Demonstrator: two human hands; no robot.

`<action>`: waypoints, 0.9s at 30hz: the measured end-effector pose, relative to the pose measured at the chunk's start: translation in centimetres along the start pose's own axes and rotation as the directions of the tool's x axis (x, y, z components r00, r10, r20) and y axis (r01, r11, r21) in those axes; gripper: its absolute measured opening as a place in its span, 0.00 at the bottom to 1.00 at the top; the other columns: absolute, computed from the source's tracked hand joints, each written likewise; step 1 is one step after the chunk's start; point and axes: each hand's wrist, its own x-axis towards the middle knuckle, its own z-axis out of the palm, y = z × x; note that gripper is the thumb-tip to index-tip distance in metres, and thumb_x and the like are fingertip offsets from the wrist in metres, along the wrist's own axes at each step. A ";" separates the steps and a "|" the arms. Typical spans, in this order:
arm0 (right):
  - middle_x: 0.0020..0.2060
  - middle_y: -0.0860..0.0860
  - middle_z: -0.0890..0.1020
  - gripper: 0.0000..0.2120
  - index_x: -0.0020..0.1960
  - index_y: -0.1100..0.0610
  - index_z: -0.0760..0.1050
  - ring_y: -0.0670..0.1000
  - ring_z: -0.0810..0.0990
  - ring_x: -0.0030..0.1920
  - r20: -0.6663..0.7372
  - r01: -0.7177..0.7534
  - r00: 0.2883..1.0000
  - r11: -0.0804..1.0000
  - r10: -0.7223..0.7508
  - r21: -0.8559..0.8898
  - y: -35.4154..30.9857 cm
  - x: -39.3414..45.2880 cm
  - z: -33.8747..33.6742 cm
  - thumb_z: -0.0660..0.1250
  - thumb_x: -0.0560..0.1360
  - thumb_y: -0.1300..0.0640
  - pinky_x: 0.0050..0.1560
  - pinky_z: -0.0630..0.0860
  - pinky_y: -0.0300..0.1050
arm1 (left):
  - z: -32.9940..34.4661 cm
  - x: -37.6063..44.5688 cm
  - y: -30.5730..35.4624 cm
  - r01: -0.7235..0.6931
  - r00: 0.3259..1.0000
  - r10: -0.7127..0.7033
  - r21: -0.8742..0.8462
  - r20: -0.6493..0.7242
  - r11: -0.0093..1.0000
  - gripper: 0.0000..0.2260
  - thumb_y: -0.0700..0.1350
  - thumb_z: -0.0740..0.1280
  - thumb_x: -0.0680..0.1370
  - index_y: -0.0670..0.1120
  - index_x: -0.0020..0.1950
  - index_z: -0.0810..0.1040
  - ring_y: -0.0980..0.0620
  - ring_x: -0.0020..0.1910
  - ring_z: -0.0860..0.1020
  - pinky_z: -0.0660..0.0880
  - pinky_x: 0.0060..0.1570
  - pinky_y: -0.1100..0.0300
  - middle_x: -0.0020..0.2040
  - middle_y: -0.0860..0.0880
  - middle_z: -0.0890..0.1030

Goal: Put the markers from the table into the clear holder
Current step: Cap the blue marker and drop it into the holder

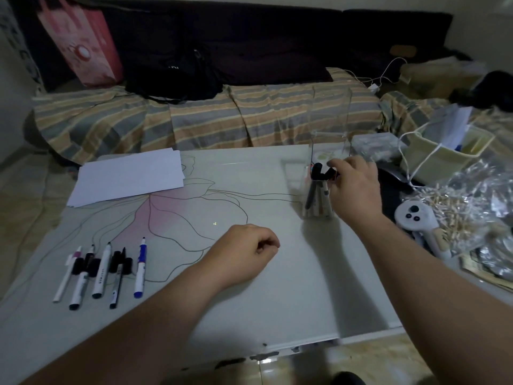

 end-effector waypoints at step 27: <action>0.59 0.60 0.74 0.18 0.68 0.58 0.72 0.64 0.77 0.58 0.672 0.351 0.662 0.929 -0.332 0.114 -23.7 -14.1 10.5 0.61 0.82 0.49 0.49 0.73 0.52 | -8.8 -7.1 -14.6 0.539 0.814 -0.580 0.374 -0.005 0.754 0.06 0.48 0.75 0.71 0.58 0.44 0.81 0.50 0.50 0.79 0.76 0.60 0.50 0.45 0.56 0.81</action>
